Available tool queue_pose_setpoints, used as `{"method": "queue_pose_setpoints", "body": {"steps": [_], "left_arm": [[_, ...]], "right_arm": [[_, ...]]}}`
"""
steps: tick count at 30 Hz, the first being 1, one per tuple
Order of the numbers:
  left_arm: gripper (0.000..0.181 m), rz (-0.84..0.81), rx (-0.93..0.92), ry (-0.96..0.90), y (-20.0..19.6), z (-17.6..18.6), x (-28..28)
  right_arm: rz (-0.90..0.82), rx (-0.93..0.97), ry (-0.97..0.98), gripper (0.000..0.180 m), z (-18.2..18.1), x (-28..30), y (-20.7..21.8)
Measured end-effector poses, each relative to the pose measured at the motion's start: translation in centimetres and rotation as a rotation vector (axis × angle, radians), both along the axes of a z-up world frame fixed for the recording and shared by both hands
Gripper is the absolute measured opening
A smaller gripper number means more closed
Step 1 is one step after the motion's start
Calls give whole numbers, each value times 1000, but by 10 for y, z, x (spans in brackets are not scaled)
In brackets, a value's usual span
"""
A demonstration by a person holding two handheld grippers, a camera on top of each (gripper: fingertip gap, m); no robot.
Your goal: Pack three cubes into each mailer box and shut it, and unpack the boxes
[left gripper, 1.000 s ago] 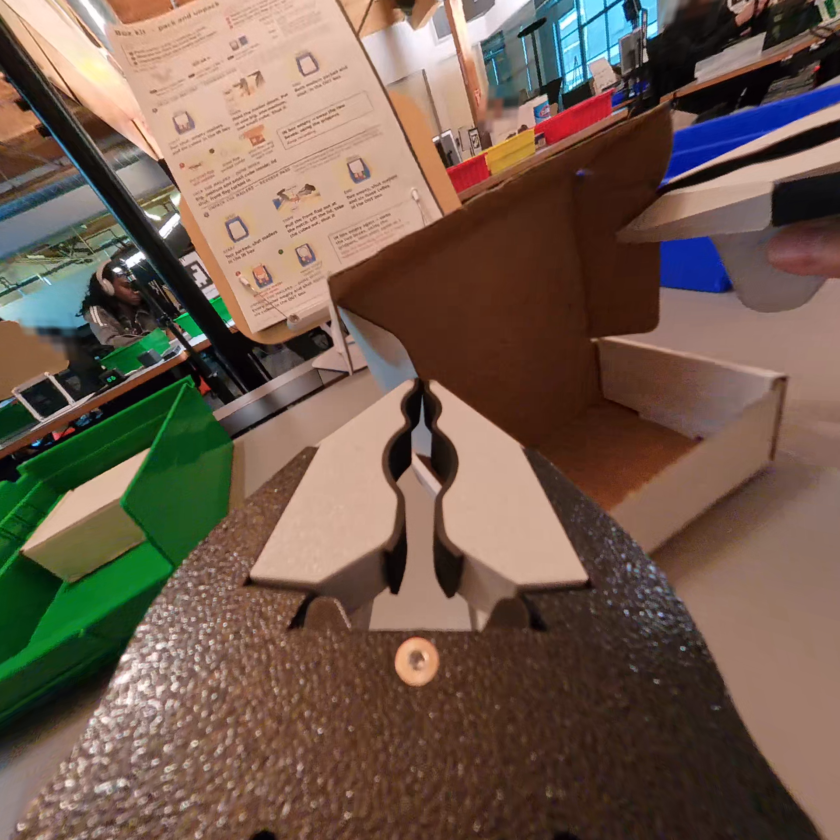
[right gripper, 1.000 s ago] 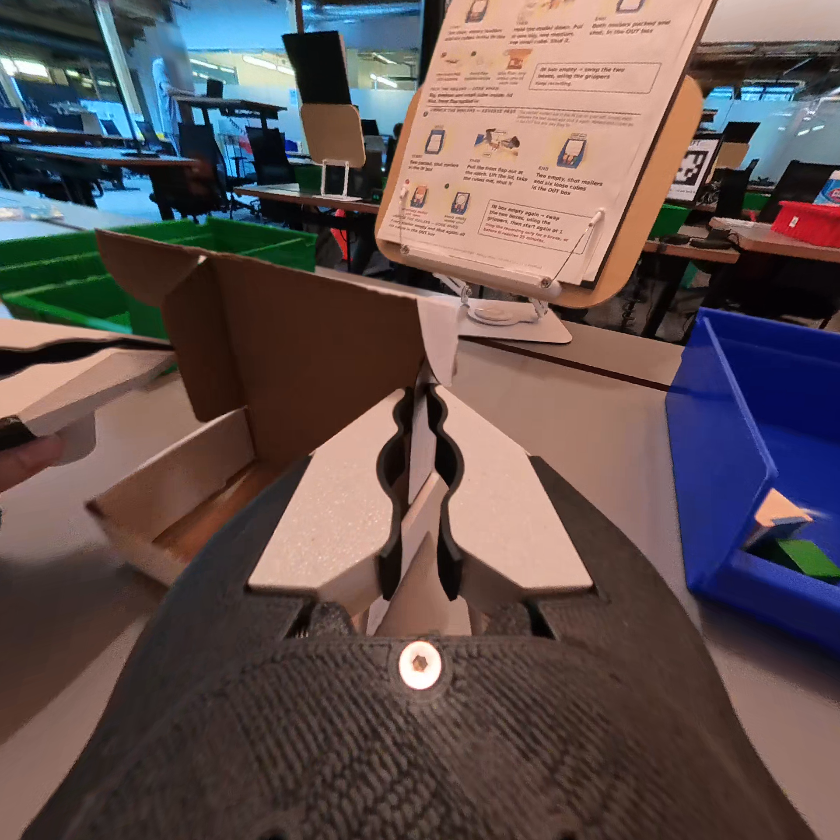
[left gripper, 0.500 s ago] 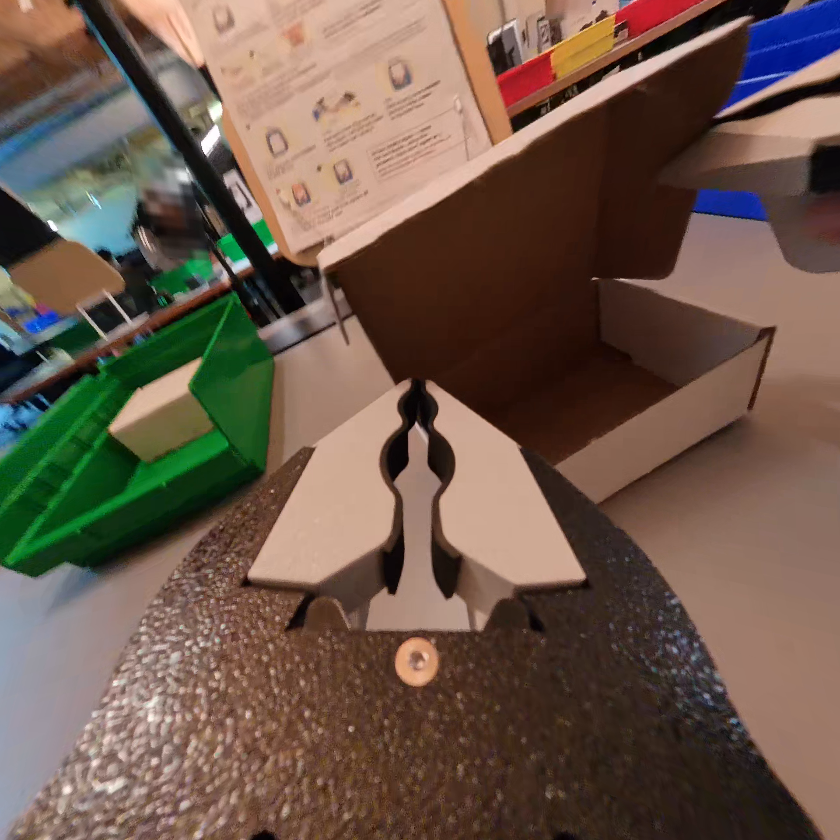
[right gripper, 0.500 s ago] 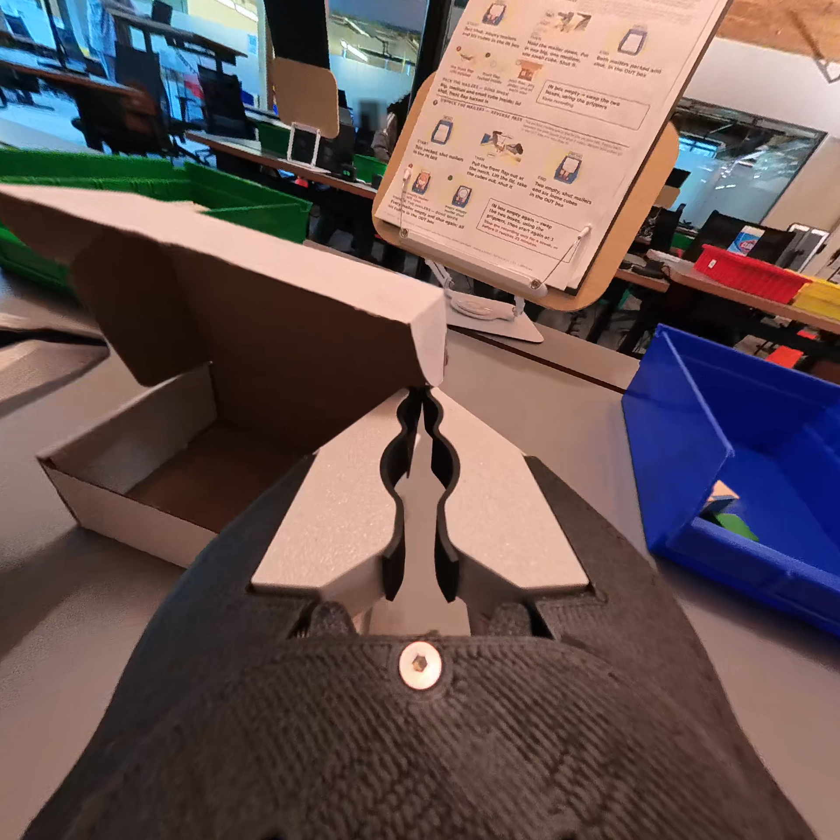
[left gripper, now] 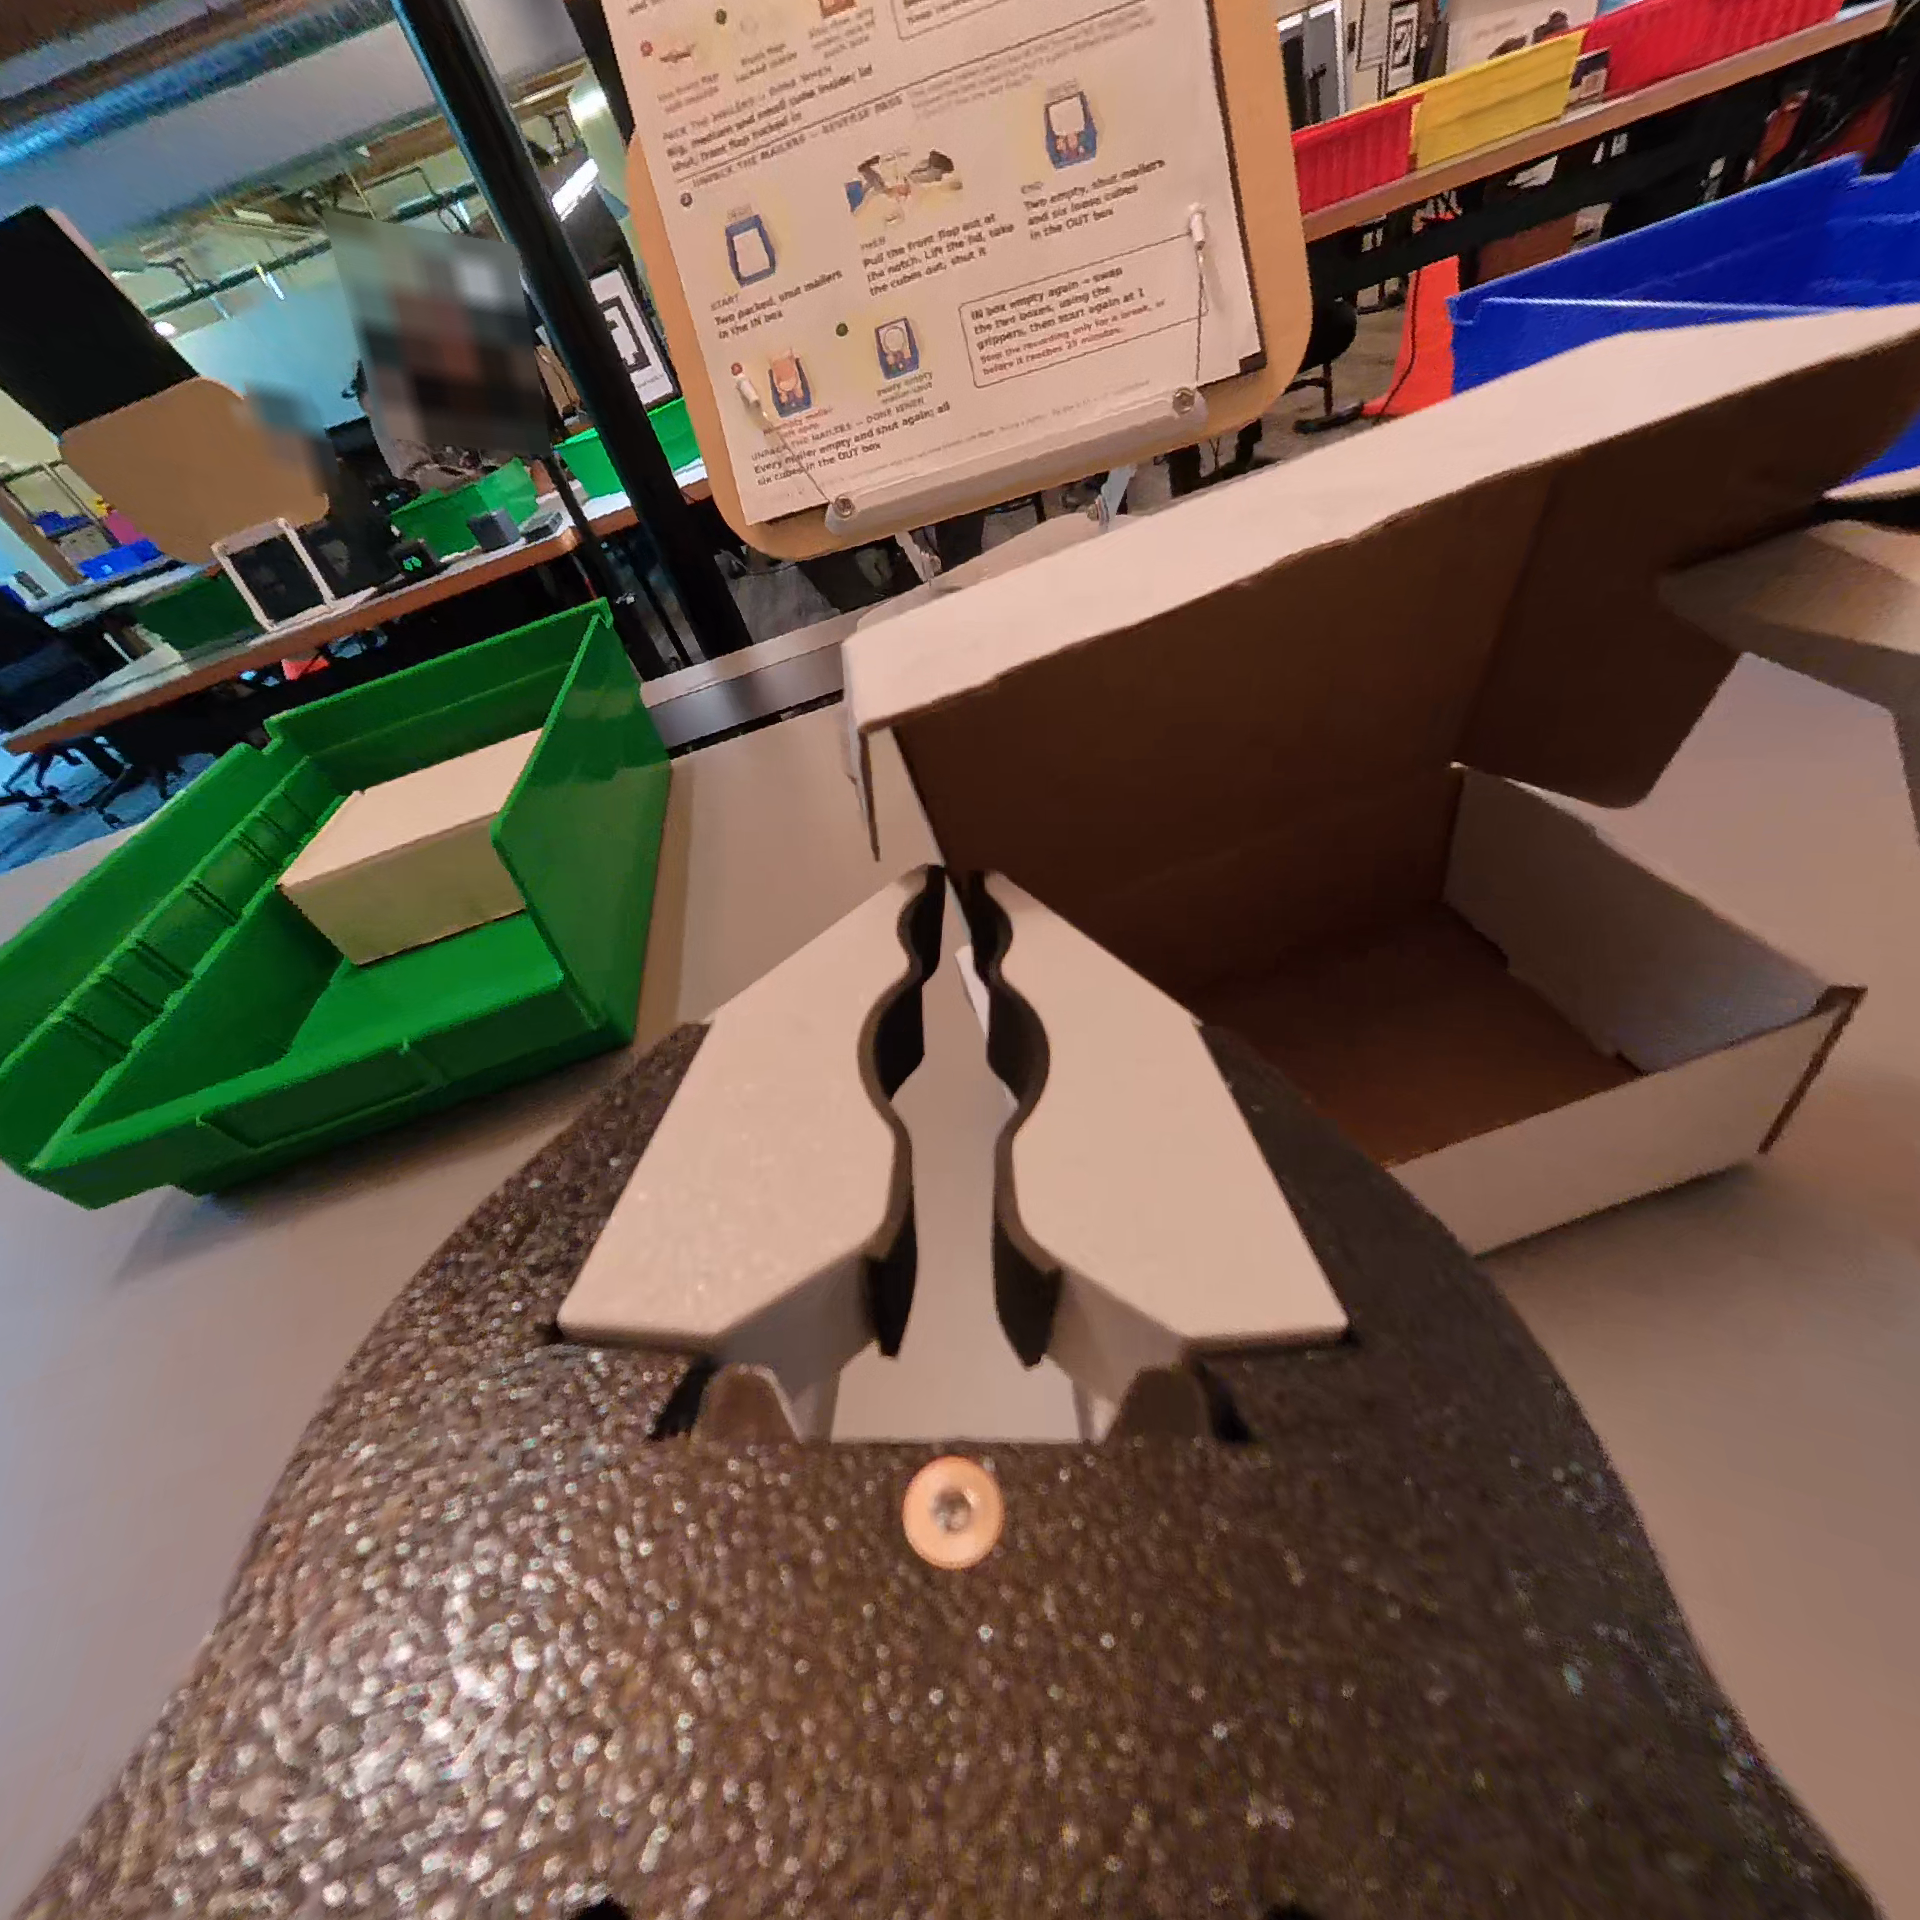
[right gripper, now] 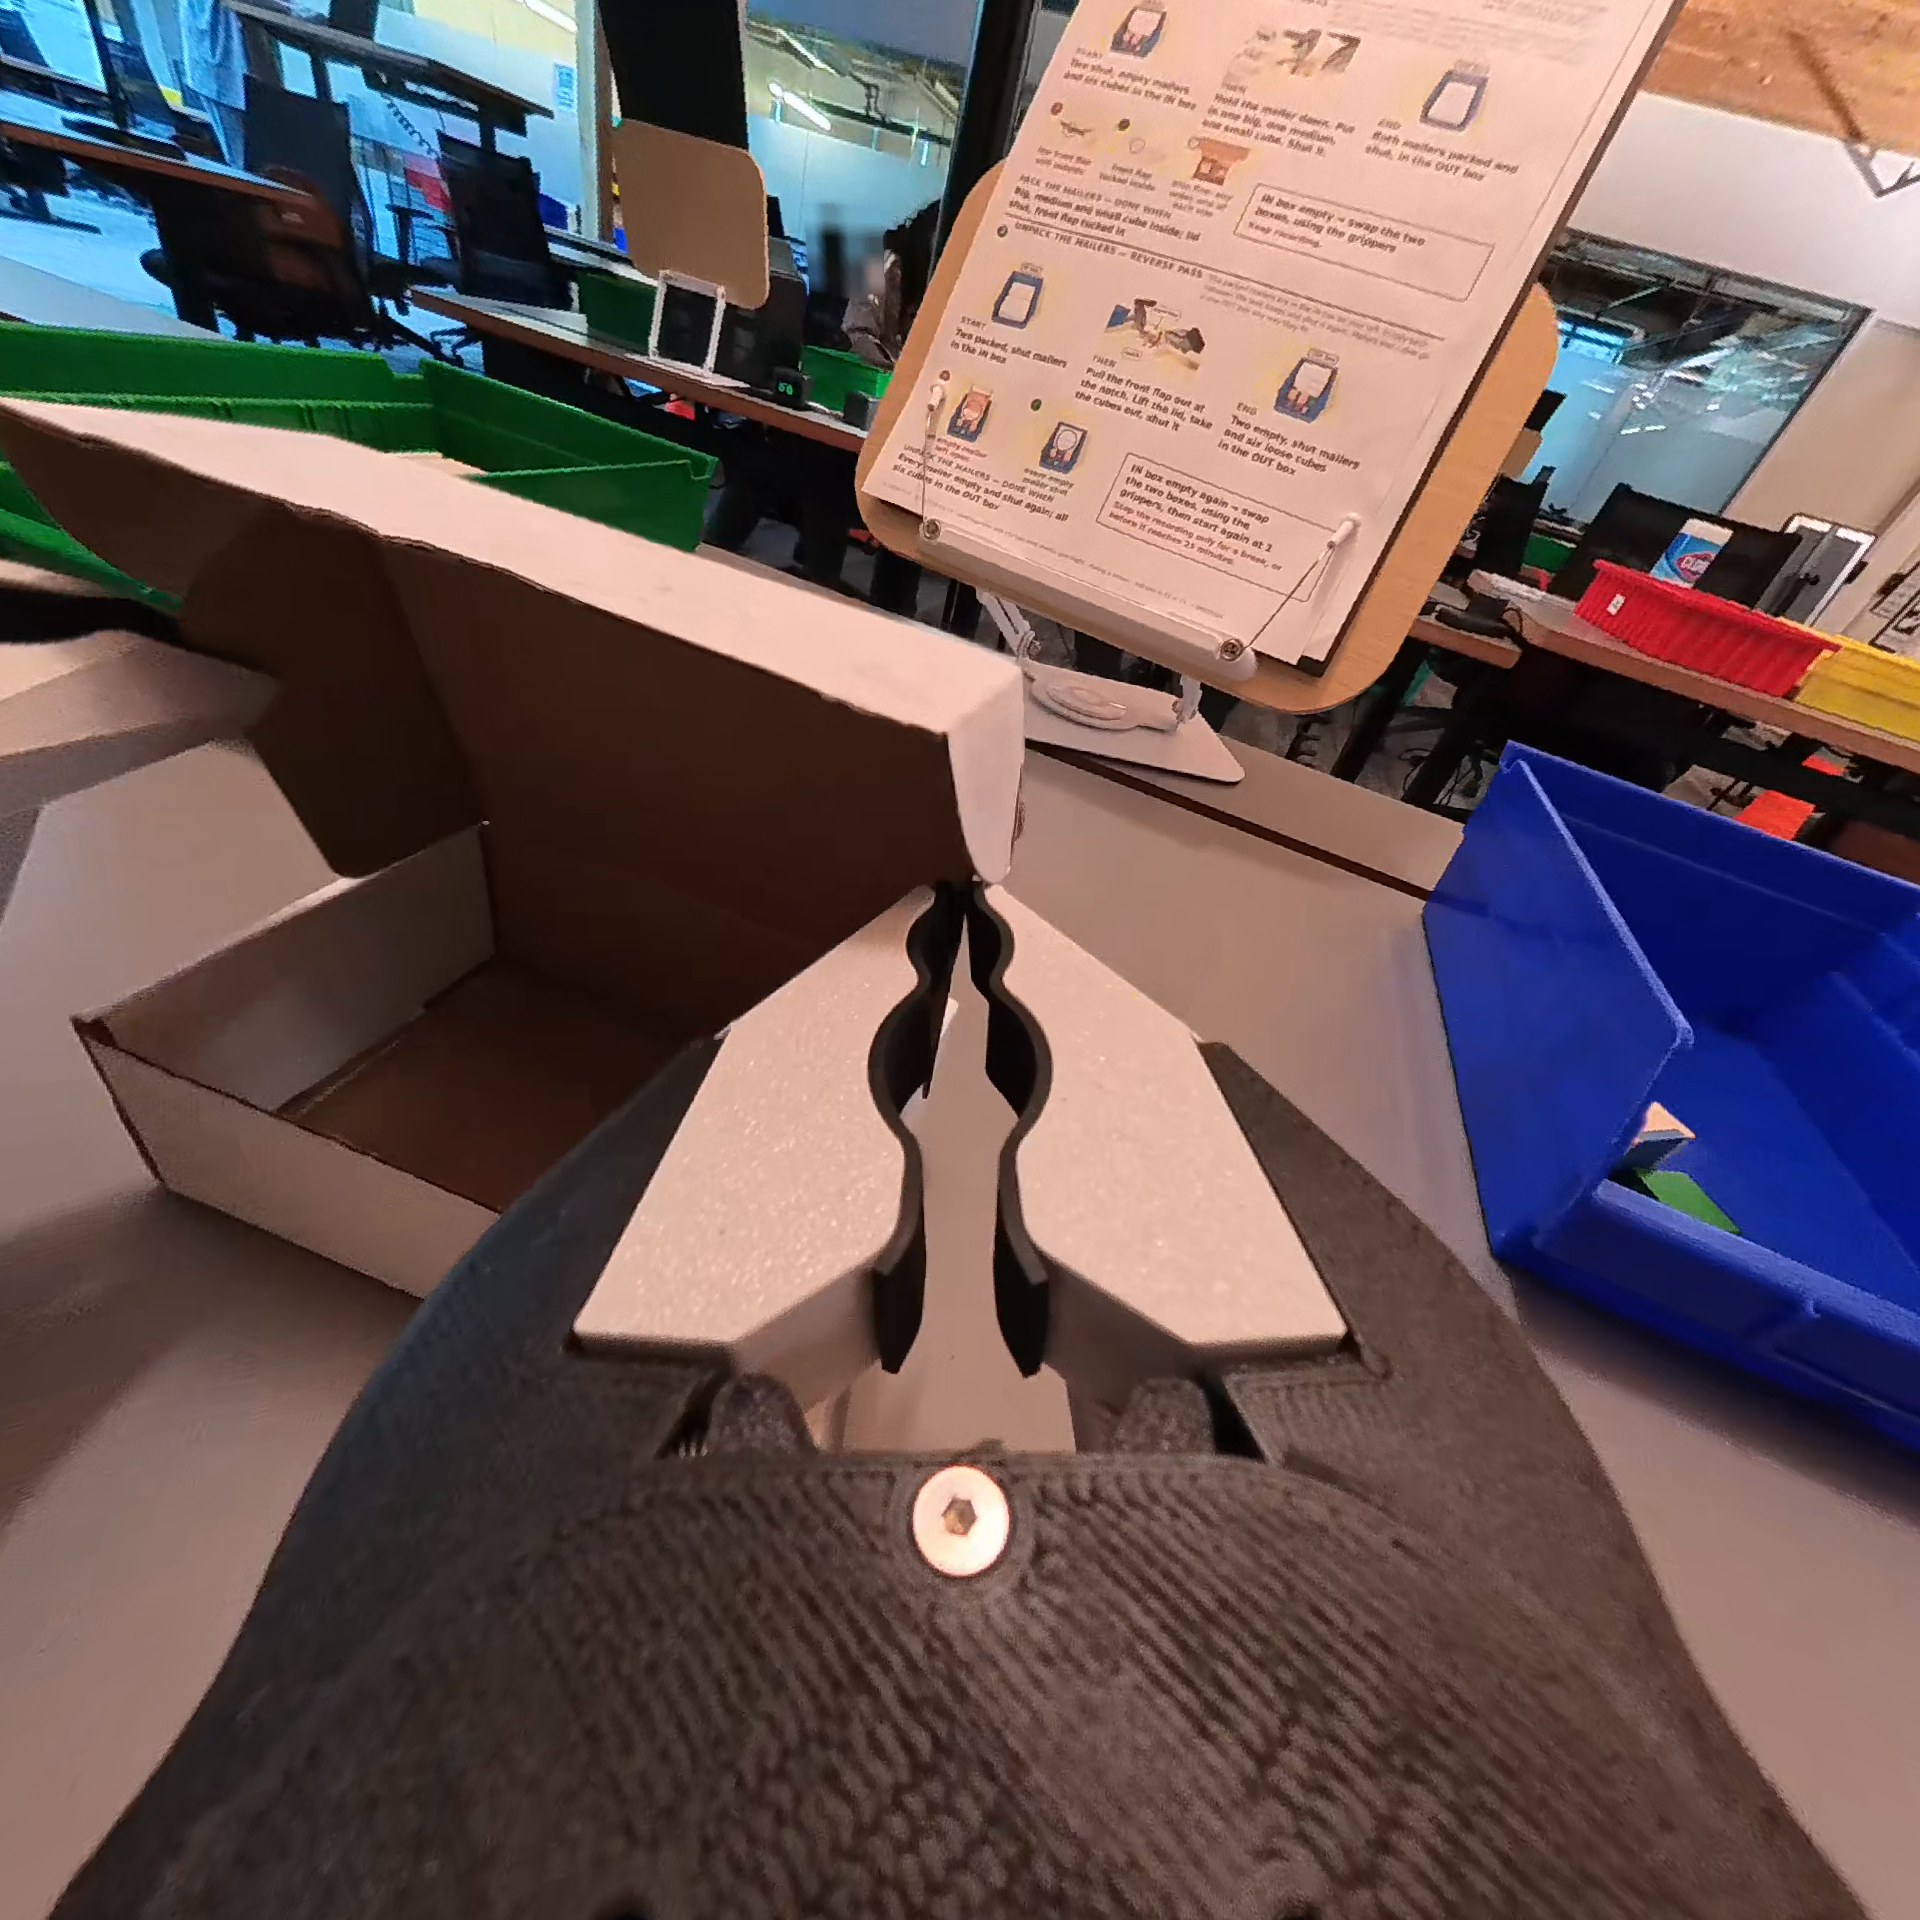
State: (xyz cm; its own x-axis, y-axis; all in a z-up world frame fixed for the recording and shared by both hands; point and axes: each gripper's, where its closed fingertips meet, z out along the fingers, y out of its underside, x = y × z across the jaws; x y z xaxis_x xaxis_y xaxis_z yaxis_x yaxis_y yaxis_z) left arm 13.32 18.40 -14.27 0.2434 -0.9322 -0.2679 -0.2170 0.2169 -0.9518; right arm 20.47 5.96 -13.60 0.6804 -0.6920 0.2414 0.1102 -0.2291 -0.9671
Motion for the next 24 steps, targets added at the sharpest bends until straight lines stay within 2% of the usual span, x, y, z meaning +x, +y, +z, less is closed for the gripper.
{"method": "queue_pose_setpoints", "body": {"steps": [3,6,9,20,22,24], "left_arm": [[1,-7,-30,-15,-2,-1,3],[2,-13,-75,-55,-8,1,6],[3,-26,-123,-71,-14,-2,7],[1,-67,35,113,-29,-43,-26],[4,-95,49,135,-35,-45,-31],[16,-122,66,189,-39,-52,-40]], "right_arm": [[5,31,40,1,-2,1,1],[41,156,147,5,-1,-3,7],[44,169,177,6,-5,-2,8],[105,-240,52,5,-47,-29,-13],[92,-286,2,18,-51,-36,-21],[30,-281,-72,44,-43,-39,-37]]}}
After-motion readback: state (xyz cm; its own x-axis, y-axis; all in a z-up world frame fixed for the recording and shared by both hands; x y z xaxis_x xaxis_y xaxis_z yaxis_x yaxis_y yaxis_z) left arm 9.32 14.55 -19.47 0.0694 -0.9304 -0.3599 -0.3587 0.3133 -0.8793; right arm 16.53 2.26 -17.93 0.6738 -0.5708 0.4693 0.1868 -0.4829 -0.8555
